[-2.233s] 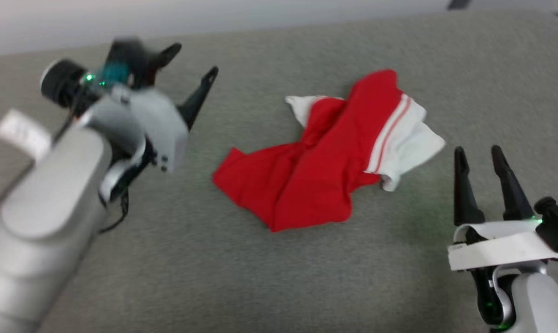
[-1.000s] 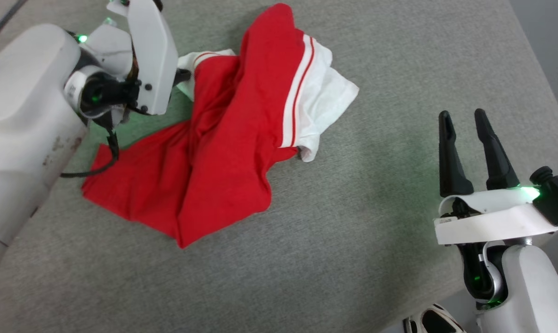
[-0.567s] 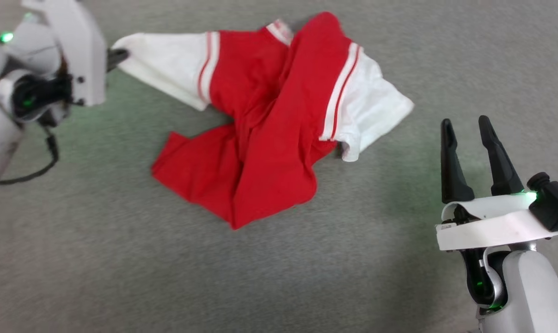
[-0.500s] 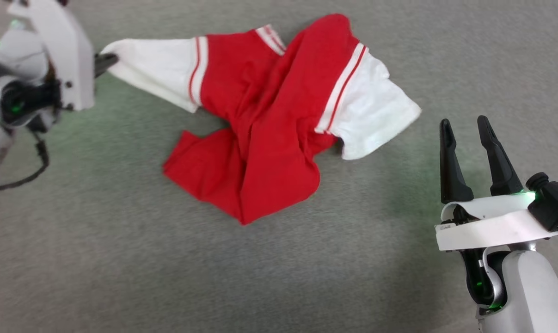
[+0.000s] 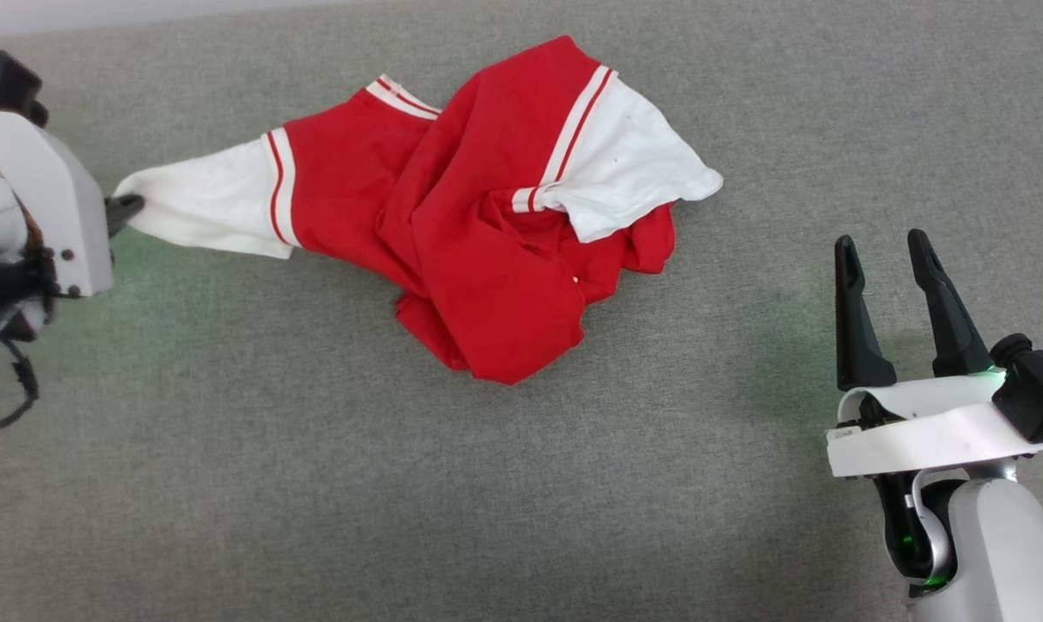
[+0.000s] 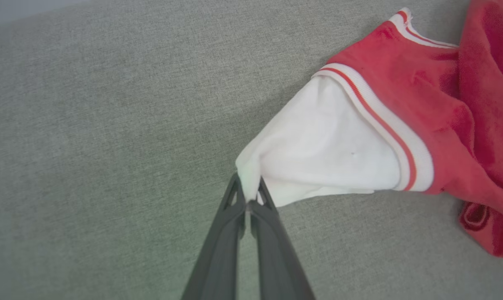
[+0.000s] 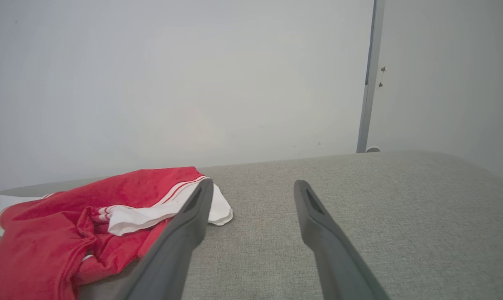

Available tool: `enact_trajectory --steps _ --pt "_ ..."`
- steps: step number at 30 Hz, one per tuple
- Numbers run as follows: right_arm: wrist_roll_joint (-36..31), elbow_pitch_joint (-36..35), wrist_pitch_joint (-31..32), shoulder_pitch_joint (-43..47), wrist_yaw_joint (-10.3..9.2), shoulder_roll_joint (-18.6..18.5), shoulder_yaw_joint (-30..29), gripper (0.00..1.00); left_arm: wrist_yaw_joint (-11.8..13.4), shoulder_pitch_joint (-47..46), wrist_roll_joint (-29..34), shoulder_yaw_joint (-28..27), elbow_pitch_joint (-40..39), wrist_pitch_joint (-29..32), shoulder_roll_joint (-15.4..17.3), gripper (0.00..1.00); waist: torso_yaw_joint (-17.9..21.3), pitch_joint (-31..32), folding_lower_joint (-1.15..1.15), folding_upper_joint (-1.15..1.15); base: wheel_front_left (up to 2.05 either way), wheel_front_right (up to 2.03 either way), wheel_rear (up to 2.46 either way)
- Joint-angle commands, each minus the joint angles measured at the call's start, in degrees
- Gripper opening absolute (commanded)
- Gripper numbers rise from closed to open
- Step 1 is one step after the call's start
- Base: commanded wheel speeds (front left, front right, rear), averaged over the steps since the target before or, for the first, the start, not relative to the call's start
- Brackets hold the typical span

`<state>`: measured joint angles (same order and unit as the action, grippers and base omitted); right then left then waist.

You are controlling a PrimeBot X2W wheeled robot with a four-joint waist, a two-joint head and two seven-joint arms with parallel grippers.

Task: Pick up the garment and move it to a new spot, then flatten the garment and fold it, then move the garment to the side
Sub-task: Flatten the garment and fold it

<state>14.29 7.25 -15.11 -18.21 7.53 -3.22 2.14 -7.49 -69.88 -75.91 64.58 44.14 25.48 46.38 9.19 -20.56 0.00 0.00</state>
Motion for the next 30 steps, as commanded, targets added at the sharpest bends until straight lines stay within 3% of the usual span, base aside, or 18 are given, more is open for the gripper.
enact_trajectory --steps 1,2,3,4,5,12,17,20,23,26,30 --pt "0.0 0.0 0.0 0.6 -0.08 -0.3 -0.2 1.00 0.0 0.8 -0.3 -0.2 0.3 -0.7 -0.4 0.00 0.0 0.0 0.00 0.00 0.00 0.00 0.00" --pt "0.0 0.1 0.0 0.7 -0.08 -0.5 -0.3 1.00 0.0 1.1 -0.3 -0.3 0.5 -1.6 -0.7 0.11 -0.1 0.1 0.00 0.00 0.00 0.00 0.00" --pt "-0.1 0.2 0.0 0.8 -0.08 -0.7 -0.4 1.00 0.0 1.3 -0.3 -0.3 0.7 -2.1 -0.9 0.41 -0.3 0.2 0.00 0.00 0.00 0.00 0.00" --pt "-0.2 0.4 0.0 1.0 -0.08 -1.0 -0.3 1.00 0.0 1.6 -0.2 -0.1 0.9 -2.7 -1.3 0.50 -0.5 0.4 0.00 0.00 0.00 0.00 0.00" --pt "-0.3 0.5 0.0 1.0 -0.08 -1.3 -0.3 1.00 0.0 1.8 0.2 0.0 1.1 -3.5 -1.5 0.99 -0.8 0.7 0.00 0.00 0.00 0.00 0.00" --pt "-0.7 1.4 0.0 1.4 -0.08 -3.6 0.3 1.00 0.0 4.6 2.5 0.1 1.0 -13.7 -1.3 1.00 -3.5 3.1 0.00 0.00 0.00 0.00 0.00" --pt "-0.2 3.0 0.0 2.6 -0.08 -5.8 1.4 1.00 0.5 10.1 4.2 -1.3 -1.8 -28.6 -1.6 1.00 -6.1 5.1 0.00 0.00 0.00 0.00 0.00" --pt "0.7 4.8 0.1 2.6 -0.08 -7.8 2.4 1.00 2.5 15.3 4.8 -2.1 -4.5 -37.2 -2.7 1.00 -8.0 6.1 0.00 0.00 0.00 0.00 0.00" --pt "1.5 5.7 1.9 2.0 -0.08 -10.1 3.2 1.00 5.6 20.2 6.0 -3.8 -8.4 -40.3 -3.9 1.00 -9.9 6.5 0.00 0.00 0.00 0.00 0.00" --pt "3.0 5.0 5.0 0.5 -0.08 -12.8 3.4 1.00 9.0 24.8 9.5 -10.7 -14.1 -40.7 -5.3 1.00 -11.9 6.2 0.00 0.00 0.00 0.00 0.00" --pt "5.4 3.9 10.7 -2.2 -0.08 -17.3 4.7 1.00 12.8 35.2 19.3 -23.3 -24.0 -40.6 -9.2 1.00 -14.5 5.4 0.00 0.00 0.00 0.00 0.00"
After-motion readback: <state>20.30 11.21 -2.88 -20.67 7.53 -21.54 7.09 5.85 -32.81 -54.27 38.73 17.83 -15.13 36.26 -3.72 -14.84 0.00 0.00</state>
